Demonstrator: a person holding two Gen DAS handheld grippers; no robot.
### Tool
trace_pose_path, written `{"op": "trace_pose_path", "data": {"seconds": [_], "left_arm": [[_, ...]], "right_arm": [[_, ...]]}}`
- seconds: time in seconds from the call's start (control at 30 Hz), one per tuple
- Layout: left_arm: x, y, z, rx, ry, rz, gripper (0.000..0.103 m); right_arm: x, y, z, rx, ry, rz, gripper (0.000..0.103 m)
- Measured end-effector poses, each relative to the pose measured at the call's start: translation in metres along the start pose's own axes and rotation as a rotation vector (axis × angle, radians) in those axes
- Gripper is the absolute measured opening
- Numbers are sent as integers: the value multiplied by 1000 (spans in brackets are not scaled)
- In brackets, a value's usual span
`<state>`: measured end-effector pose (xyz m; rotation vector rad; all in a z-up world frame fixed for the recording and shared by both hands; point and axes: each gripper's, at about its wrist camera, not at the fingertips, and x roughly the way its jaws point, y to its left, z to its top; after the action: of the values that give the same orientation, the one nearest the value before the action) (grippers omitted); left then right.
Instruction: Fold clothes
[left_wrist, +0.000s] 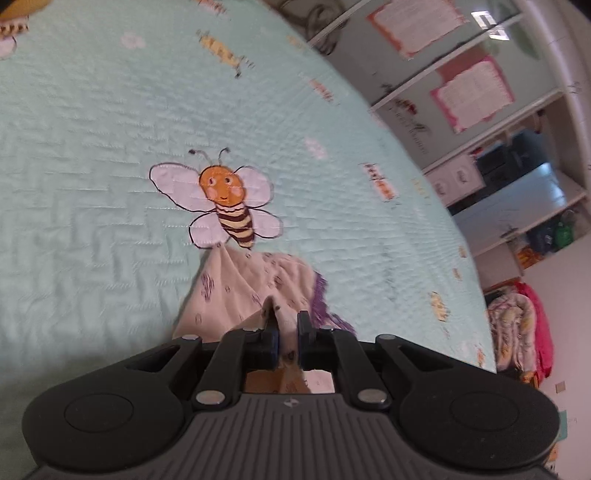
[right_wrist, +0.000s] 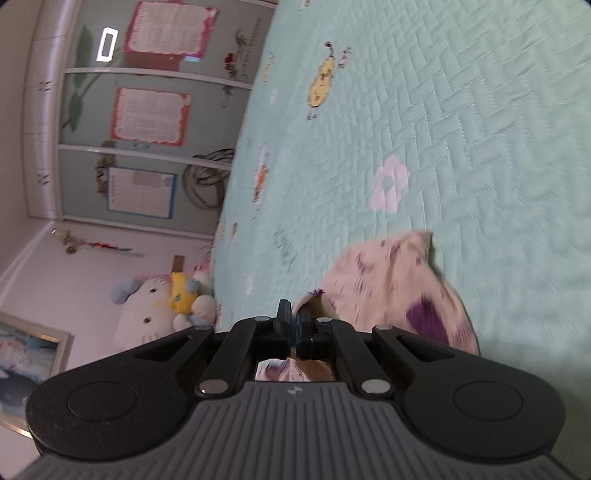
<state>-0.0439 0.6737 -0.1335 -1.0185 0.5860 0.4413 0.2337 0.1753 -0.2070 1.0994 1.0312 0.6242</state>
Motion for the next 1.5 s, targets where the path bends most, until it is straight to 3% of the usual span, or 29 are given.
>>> {"op": "trace_pose_path", "data": {"seconds": [0.03, 0.13, 0.2, 0.27, 0.37, 0.4, 0.47, 0.53, 0.7, 0.77, 0.83, 0.9, 1.03, 1.5], "left_arm": [[7, 2, 5, -7, 3, 13, 6], [23, 10, 19, -29, 9, 39, 21], [26, 15, 29, -35, 9, 32, 21], [18, 16, 35, -28, -10, 10, 21], [-4, 26, 37, -44, -62, -42, 24], [-13, 31, 35, -52, -73, -47, 25], [-29, 41, 31, -69, -93, -56, 25], [-50, 50, 10, -51, -103, -79, 25], [-98, 70, -60, 62, -120, -53, 25], [-113, 76, -87, 119, -131, -36, 25], [-119, 83, -107, 157, -147, -22, 25], [-119, 89, -122, 194, -160, -19, 25], [-107, 93, -130, 265, -177, 3, 25], [-108, 104, -128, 253, -229, -12, 29]], "right_arm": [[7, -4, 4, 16, -9, -13, 1], [29, -16, 14, 64, -36, -53, 14], [36, -24, 20, 107, -44, -73, 19], [28, -21, 22, 84, -96, -59, 19], [0, -4, 15, -25, -199, 39, 20], [-7, 5, 9, -88, -206, 53, 21], [-10, 26, -13, -267, -137, 29, 26], [-9, 43, -40, -436, -68, -6, 30], [5, 75, -111, -828, 62, -113, 33], [14, 89, -142, -1039, 94, -163, 49], [26, 103, -176, -1296, 119, -224, 60], [43, 111, -206, -1532, 162, -287, 61], [81, 116, -233, -1772, 246, -383, 61], [109, 121, -277, -1896, 288, -535, 61]]}}
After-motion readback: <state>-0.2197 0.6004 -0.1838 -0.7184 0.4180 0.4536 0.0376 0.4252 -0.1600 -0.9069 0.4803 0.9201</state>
